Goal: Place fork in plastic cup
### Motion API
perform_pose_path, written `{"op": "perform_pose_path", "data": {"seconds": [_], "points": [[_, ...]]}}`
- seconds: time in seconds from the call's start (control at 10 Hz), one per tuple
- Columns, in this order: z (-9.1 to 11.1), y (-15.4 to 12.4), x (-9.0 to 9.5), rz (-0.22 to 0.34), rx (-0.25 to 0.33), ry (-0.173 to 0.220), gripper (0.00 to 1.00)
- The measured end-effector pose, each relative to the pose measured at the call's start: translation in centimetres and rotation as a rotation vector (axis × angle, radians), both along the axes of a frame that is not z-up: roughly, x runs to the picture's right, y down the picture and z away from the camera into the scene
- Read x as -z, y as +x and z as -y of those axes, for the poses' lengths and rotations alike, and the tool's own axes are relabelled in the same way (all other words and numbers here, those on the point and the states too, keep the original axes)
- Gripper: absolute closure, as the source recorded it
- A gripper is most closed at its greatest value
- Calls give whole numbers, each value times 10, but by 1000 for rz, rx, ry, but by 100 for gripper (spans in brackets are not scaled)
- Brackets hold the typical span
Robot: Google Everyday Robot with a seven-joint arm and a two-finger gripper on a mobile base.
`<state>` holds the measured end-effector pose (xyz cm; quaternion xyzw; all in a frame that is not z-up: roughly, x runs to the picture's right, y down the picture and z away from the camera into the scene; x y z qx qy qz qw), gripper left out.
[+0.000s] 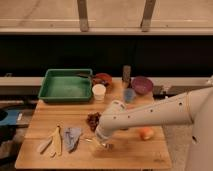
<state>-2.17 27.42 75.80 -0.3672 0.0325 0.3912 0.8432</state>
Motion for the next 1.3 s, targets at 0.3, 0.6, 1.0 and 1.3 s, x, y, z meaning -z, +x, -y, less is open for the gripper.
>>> {"op": "perform_pose_path", "data": {"seconds": [0.3,0.6,1.0,1.3], "points": [[-12,-9,-8,-16,34,-19,20],[-21,-14,-15,-28,48,-38,20],[-19,-10,-14,-34,55,-39,43],[-19,-9,-13,-43,53,-41,75]]}}
